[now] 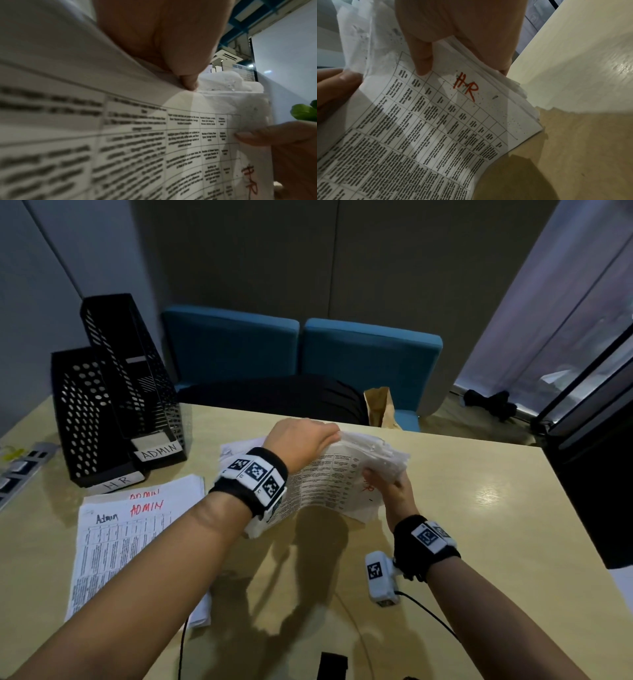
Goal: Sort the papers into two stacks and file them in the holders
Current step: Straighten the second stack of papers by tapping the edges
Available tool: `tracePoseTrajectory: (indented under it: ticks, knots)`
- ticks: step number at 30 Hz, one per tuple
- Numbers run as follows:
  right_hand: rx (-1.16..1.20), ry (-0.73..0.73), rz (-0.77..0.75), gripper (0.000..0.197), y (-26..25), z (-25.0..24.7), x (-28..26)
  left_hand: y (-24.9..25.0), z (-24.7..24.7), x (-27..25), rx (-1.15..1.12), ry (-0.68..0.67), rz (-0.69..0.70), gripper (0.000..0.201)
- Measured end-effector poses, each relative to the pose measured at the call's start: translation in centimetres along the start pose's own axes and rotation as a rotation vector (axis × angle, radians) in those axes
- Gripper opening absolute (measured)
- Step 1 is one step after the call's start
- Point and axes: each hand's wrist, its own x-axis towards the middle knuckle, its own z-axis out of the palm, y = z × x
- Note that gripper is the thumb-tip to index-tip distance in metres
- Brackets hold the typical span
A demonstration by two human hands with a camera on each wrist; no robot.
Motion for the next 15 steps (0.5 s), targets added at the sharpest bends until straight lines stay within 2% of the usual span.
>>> tracePoseTrajectory:
  ticks: [4,10,13,15]
  knots:
    - [-0.008,0.009,0.009,0.038,-0.5,0.1,0.0,0.1,0.1,0.9,-0.050,-0.017,0.082,0.042]
    - [-0.032,0.042,0.088,0.040,-1.0,0.0,0.5,0.7,0.0,1.0,0.014,-0.002,0.182,0.044]
    - [-0.058,0.021,0.052,0.049,-1.0,-0.3,1.0,0.8,0.1,0.8,0.015,-0.023,0.151,0.050]
    - [-0.055,0.056,0.064,0.059,-1.1,-0.5,1.1,0.3,0.1,0.7,0.010,-0.057,0.086,0.066]
